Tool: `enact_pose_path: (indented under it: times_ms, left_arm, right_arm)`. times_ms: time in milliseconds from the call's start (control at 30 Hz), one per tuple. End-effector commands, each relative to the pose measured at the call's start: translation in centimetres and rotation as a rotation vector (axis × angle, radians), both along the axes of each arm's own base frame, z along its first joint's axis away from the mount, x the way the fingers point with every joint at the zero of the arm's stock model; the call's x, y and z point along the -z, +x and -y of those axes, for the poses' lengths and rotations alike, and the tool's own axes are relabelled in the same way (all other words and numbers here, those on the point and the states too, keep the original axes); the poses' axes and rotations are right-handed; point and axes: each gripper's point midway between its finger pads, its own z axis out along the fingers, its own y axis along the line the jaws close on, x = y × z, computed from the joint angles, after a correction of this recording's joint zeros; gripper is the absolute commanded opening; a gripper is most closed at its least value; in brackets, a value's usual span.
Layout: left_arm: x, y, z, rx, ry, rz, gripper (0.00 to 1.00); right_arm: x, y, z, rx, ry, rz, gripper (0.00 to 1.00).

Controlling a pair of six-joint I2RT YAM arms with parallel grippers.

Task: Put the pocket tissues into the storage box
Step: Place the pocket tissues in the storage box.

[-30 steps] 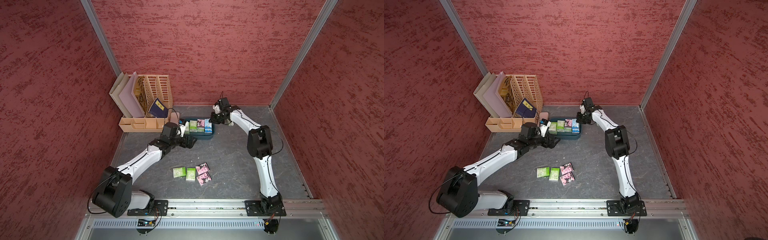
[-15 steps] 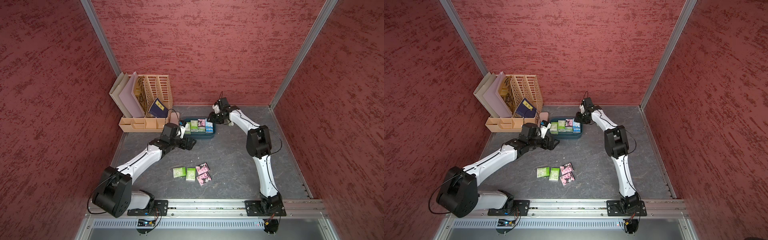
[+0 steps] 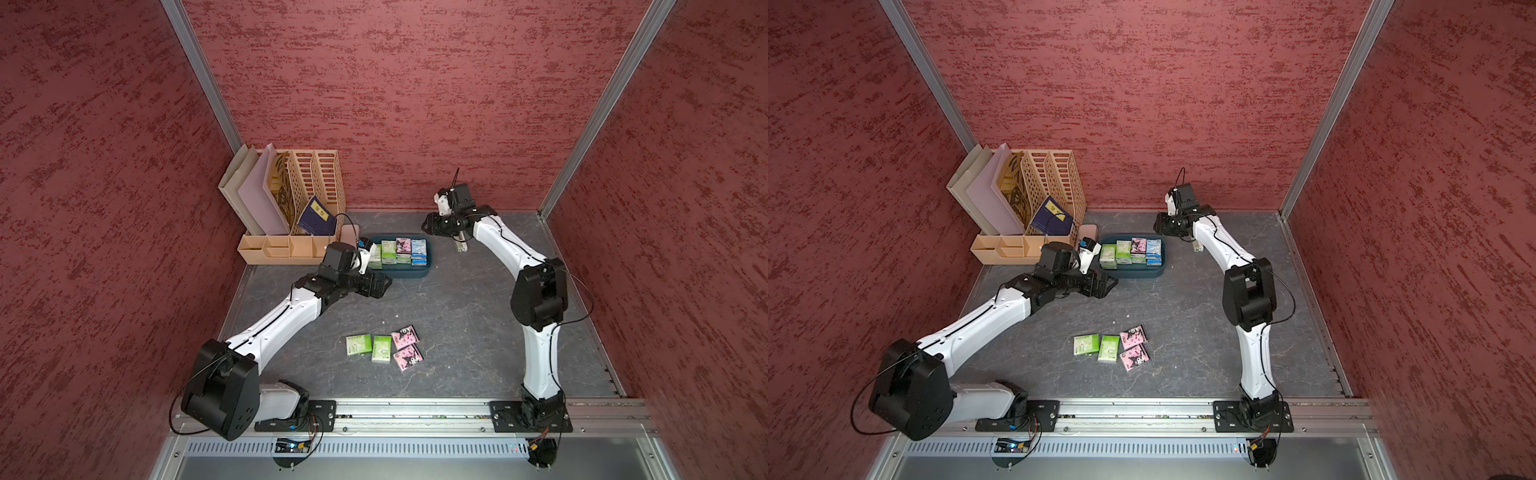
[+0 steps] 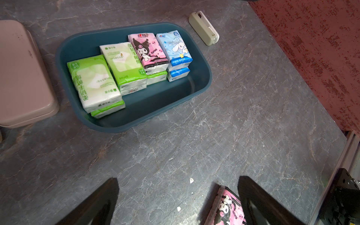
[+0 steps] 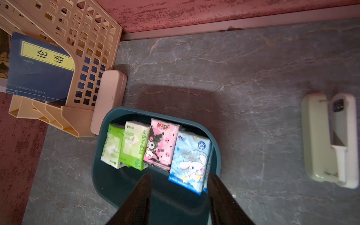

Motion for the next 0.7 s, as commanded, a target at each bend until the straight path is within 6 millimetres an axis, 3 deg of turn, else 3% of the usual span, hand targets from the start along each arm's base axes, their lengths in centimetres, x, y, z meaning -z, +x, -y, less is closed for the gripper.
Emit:
enact_pose_path:
  times_ms: [0, 200, 500, 667]
  left_arm:
    - [-0.4, -0.6, -0.3, 0.035, 0.032, -0.025, 1.0]
    - [0.9, -2.4, 1.3, 0.147, 0.061, -0.146, 0.98]
    - [3.9, -3.6, 6.7, 0.399, 0.111, -0.258, 0.94]
    - [6.8, -4.2, 8.1, 0.474, 0.135, -0.326, 0.92]
  right_arm:
    - [-2.0, -0.9, 0.4, -0.003, 0.026, 0.063, 0.5]
    - [-2.4, -4.7, 0.1, -0.032, 0.128, 0.047, 0.51]
    - [1.1, -10.7, 1.2, -0.045, 0.179, -0.066, 0.51]
    - [2.2, -12.7, 2.2, -0.026, 0.194, -0.095, 0.51]
